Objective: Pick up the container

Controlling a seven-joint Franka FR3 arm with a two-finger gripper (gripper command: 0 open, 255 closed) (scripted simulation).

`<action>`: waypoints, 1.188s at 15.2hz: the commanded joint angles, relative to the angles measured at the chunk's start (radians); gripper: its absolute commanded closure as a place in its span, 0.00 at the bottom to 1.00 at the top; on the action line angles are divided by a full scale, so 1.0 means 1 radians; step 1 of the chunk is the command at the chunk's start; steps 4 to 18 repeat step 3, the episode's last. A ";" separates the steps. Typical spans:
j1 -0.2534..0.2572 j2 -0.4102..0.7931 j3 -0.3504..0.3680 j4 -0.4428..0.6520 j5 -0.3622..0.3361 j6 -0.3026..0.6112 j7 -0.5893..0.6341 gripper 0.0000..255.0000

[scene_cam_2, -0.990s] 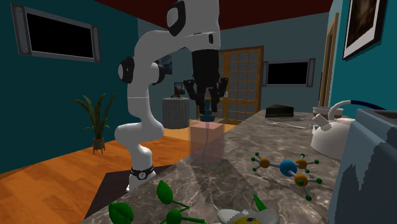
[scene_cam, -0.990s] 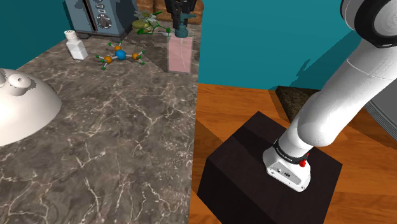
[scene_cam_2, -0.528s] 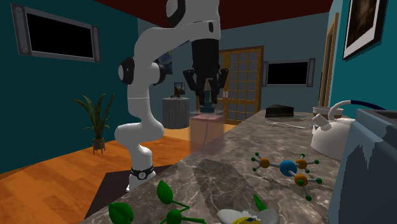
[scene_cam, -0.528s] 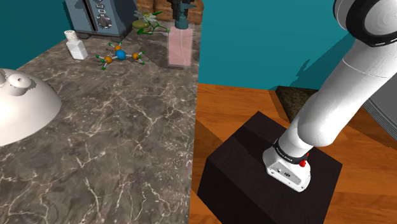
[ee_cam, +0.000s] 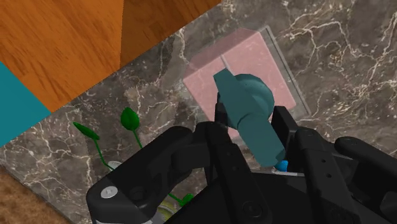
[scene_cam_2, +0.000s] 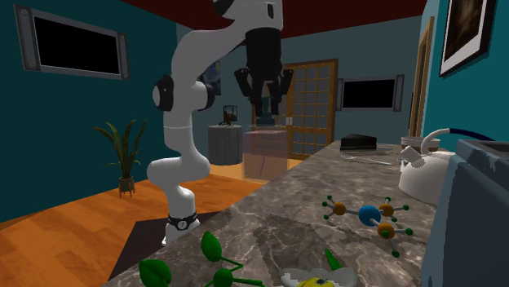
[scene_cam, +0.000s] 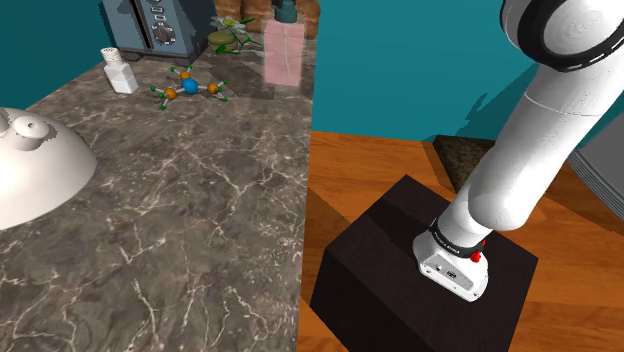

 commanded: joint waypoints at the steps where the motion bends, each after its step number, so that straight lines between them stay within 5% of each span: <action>1: 0.010 0.037 0.005 0.084 -0.011 -0.048 0.010 1.00; 18: 0.010 0.040 0.005 0.090 -0.012 -0.052 0.011 1.00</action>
